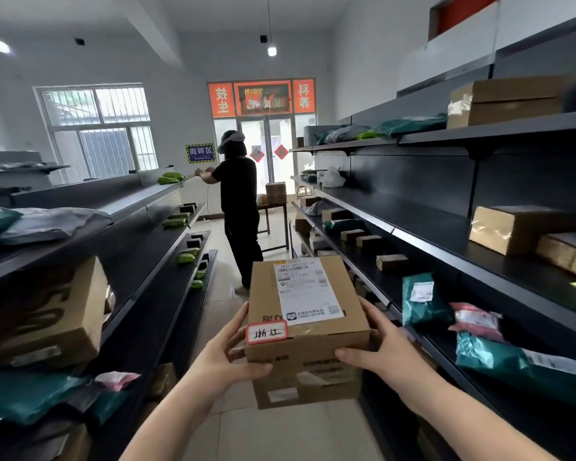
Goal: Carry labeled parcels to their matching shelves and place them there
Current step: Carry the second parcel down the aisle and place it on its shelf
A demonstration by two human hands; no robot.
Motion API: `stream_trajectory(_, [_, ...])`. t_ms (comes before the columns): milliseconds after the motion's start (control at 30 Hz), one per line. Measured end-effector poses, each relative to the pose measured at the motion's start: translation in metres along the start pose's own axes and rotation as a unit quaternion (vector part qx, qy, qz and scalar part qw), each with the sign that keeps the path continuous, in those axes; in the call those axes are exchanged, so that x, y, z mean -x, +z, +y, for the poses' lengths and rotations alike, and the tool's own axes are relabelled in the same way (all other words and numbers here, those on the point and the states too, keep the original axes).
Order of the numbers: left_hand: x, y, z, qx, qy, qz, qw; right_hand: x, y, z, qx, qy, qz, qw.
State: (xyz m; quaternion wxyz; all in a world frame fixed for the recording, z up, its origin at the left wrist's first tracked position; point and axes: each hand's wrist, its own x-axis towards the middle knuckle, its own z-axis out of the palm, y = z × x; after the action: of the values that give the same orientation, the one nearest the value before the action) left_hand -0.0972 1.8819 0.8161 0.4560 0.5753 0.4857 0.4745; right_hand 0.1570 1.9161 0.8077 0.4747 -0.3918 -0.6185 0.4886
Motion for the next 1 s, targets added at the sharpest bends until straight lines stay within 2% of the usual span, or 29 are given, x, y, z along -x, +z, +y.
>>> stream_trajectory(567, [-0.242,-0.109,-0.036,-0.003,0.020,-0.041,0.999,-0.245,0.028,0.051,-0.008,-0.018,0.020,1.000])
stream_trajectory(1000, [-0.416,-0.174,-0.061,-0.002,0.024,-0.063,0.998,-0.414,0.046,0.083,-0.010,0.000,0.032,0.999])
